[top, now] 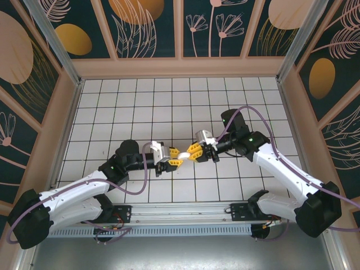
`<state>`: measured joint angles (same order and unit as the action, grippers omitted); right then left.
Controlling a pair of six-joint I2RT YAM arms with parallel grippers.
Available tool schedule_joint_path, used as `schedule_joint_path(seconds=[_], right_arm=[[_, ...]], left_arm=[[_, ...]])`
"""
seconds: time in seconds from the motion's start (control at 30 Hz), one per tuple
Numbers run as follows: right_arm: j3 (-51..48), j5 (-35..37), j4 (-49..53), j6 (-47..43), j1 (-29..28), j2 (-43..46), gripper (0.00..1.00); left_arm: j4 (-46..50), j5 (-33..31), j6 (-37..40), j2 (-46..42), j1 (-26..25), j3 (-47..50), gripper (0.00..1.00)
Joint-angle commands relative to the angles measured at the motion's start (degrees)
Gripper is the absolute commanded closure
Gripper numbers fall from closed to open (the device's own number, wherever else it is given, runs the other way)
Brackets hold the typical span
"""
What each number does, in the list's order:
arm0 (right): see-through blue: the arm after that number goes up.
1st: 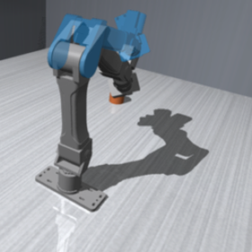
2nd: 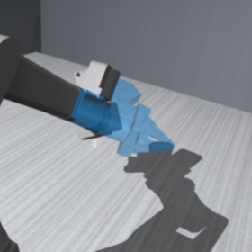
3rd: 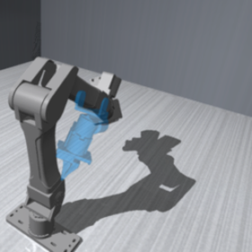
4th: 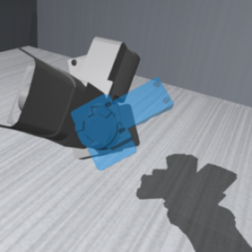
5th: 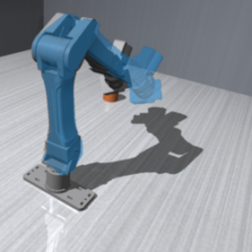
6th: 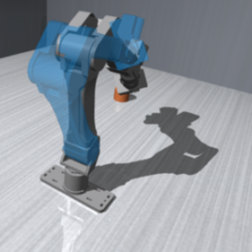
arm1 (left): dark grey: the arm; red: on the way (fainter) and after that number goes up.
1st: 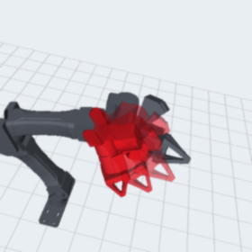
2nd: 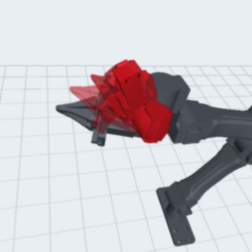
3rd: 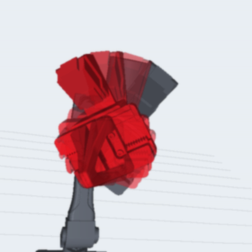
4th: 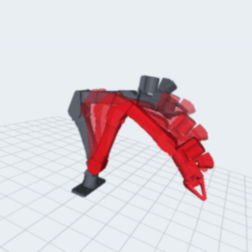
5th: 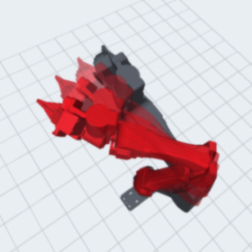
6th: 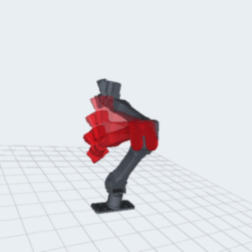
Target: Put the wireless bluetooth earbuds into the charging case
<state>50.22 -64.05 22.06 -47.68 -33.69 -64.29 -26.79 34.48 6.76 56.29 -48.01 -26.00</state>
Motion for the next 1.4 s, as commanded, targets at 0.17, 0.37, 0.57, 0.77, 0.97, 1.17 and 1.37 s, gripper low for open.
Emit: schedule_joint_path(seconds=[0.17,0.37,0.57,0.77,0.97,1.17,1.37], right_arm=[[1.1,0.0,-0.8,0.4,-0.4,-0.3,0.78],[0.0,0.1,-5.0,3.7,-0.4,0.2,0.62],[-0.1,3.0,-8.3,7.4,-0.3,0.9,0.62],[-0.6,5.6,-12.7,12.4,0.9,2.0,0.62],[-1.2,7.3,-15.0,15.5,2.0,1.9,0.62],[-1.7,7.3,-16.3,17.4,2.0,2.2,0.61],[-2.6,4.6,-18.7,20.1,4.0,4.3,0.57]], left_arm=[[-0.8,1.4,0.1,0.2,-0.3,-2.2,0.83],[-0.1,1.0,0.1,0.0,-0.3,-2.2,0.83],[0.6,0.9,0.4,0.1,-0.3,-2.2,0.84],[0.7,0.9,0.3,0.0,-0.3,-1.9,0.85],[1.0,0.0,0.6,-0.2,-0.3,-1.4,0.85],[0.2,-1.1,0.1,-0.6,-0.3,-0.5,0.85],[-1.8,-8.1,-3.7,-0.9,-0.2,0.9,0.86]])
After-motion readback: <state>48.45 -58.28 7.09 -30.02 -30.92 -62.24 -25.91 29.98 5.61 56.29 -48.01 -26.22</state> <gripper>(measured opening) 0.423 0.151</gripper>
